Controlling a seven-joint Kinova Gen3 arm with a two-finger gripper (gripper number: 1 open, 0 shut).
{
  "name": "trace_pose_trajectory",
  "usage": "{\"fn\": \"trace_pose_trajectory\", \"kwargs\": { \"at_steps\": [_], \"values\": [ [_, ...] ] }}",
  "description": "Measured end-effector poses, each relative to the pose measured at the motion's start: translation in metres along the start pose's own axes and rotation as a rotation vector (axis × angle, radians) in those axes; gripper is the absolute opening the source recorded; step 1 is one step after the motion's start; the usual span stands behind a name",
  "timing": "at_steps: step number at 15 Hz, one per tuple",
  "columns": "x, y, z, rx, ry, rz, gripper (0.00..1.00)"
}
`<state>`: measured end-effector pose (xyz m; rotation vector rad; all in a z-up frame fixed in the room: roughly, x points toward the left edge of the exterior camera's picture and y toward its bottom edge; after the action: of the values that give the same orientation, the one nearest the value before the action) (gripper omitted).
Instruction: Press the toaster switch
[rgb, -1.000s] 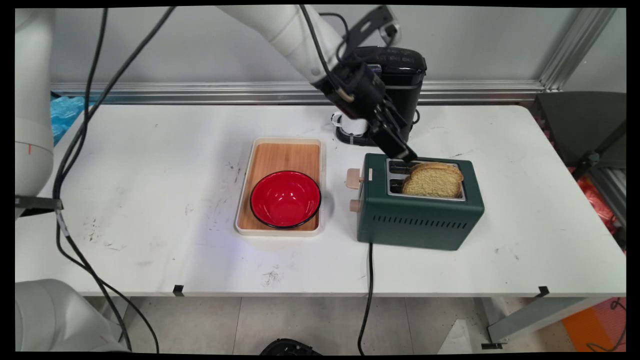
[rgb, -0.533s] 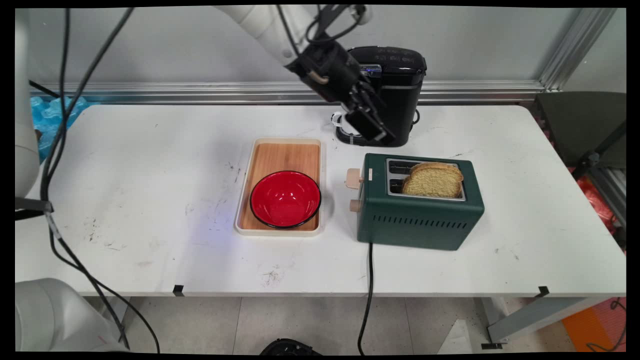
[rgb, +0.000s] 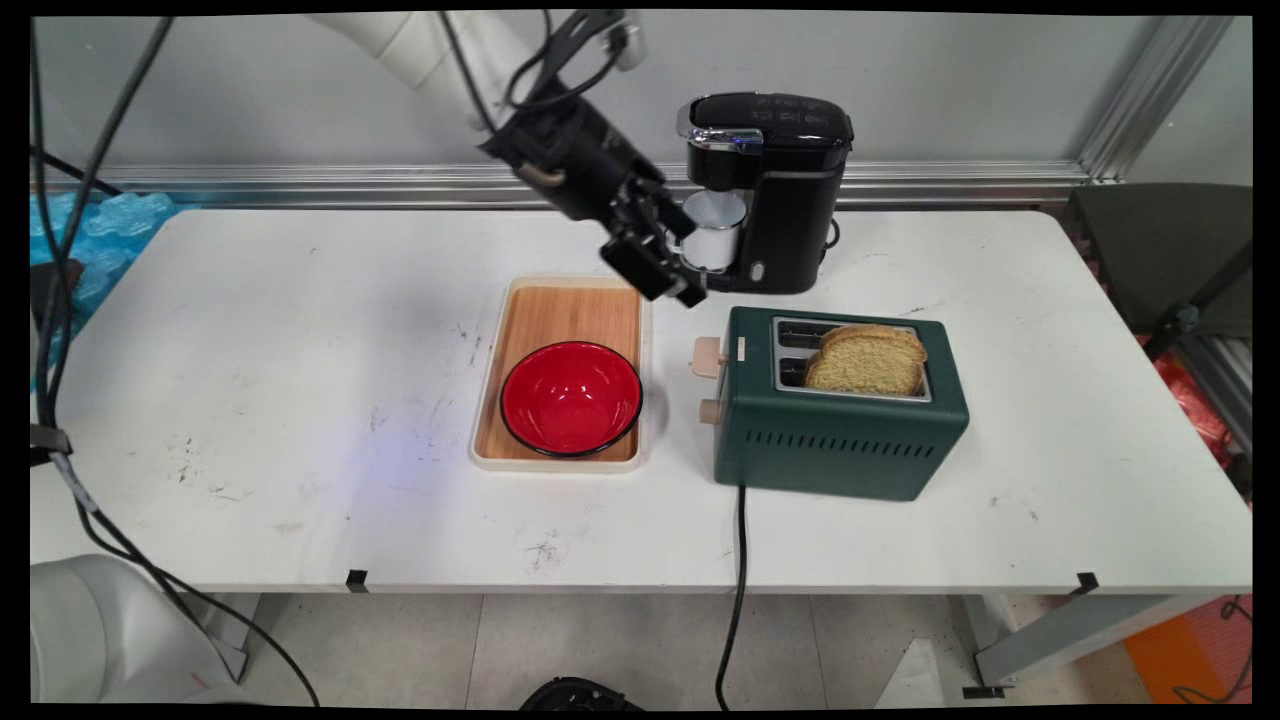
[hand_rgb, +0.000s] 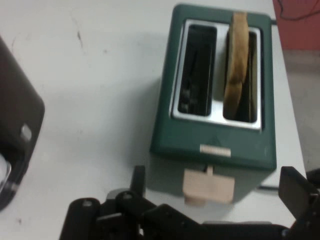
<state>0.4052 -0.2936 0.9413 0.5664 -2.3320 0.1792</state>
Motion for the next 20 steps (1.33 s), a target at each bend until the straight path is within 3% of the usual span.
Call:
{"fn": "trace_pose_trajectory", "kwargs": {
  "at_steps": [5,6,15,20],
  "values": [
    [-0.02,0.002,-0.013,-0.002,-0.014,0.026,1.0],
    [-0.021,0.002,-0.013,-0.004,-0.012,0.031,0.0],
    [-0.013,0.0,0.0,-0.022,-0.011,0.073,0.0],
    [0.0,0.004,0.017,-0.06,-0.02,0.086,0.0]
  ]
}}
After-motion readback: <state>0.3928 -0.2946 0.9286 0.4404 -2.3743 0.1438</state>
